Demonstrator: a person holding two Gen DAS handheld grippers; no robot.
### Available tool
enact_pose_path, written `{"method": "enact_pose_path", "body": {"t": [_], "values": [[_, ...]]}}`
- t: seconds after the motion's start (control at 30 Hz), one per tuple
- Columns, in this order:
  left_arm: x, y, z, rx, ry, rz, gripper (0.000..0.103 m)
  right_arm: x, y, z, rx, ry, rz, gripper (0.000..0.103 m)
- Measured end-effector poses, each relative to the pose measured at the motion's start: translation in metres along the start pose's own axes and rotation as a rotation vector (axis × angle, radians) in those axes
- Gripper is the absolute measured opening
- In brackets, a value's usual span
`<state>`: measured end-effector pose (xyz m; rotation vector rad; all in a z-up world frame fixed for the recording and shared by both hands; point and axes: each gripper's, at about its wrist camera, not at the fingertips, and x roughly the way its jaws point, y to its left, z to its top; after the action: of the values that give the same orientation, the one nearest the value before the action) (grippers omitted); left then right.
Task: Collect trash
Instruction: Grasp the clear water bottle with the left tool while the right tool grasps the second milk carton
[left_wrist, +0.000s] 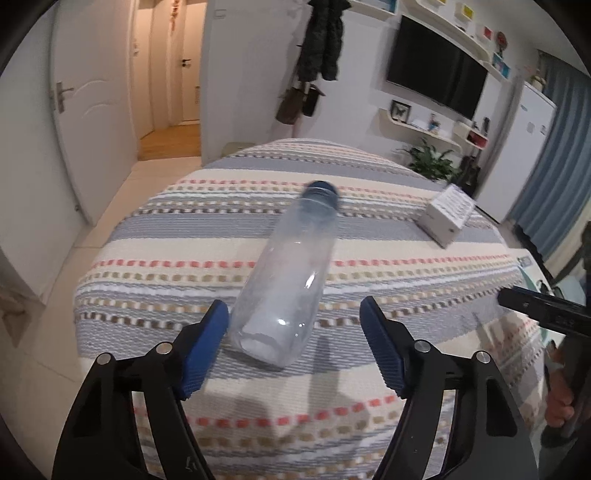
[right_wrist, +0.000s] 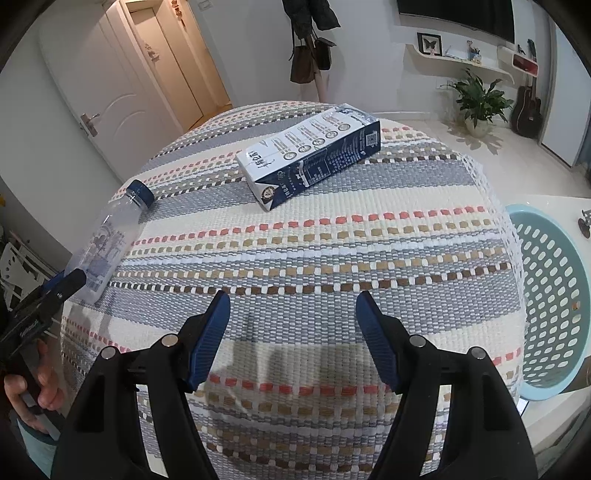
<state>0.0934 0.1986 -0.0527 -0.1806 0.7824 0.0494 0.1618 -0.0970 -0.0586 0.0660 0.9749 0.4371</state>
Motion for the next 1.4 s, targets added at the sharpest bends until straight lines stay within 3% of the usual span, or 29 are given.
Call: {"method": "enact_pose_path", "body": {"t": [0.13, 0.4, 0.47, 0.5, 0.57, 0.6, 0.77, 0.97, 1.13, 1.4], "values": [[-0.001, -0.008, 0.002, 0.029, -0.004, -0.023, 0.071, 0.0, 0.001, 0.0, -0.014, -0.007, -0.042, 0.067], [0.026, -0.012, 0.013, 0.013, 0.065, 0.029, 0.071, 0.002, 0.0, 0.022, 0.014, -0.007, 0.023, 0.071], [0.036, -0.014, 0.015, 0.009, 0.085, 0.043, 0.065, 0.003, -0.002, 0.03, 0.036, -0.017, 0.046, 0.071], [0.042, -0.014, 0.016, 0.003, 0.096, 0.045, 0.055, 0.004, -0.004, 0.037, 0.052, -0.024, 0.06, 0.071], [0.051, -0.013, 0.015, -0.02, 0.109, 0.05, 0.05, 0.008, -0.008, 0.05, 0.087, -0.024, 0.097, 0.072], [0.052, -0.012, 0.014, -0.024, 0.106, 0.054, 0.046, 0.012, -0.012, 0.056, 0.111, -0.019, 0.117, 0.072], [0.048, -0.017, 0.005, 0.02, 0.036, 0.084, 0.045, 0.04, -0.032, 0.081, 0.247, 0.024, 0.16, 0.076], [0.043, -0.01, 0.006, -0.022, 0.027, 0.032, 0.045, 0.071, -0.044, 0.113, 0.362, 0.057, 0.159, 0.084], [0.044, -0.012, 0.007, -0.02, 0.028, 0.034, 0.045, 0.093, -0.033, 0.134, 0.371, 0.059, 0.09, 0.093], [0.044, -0.012, 0.004, -0.025, 0.027, 0.028, 0.045, 0.11, 0.018, 0.14, 0.196, 0.063, -0.104, 0.092]]}}
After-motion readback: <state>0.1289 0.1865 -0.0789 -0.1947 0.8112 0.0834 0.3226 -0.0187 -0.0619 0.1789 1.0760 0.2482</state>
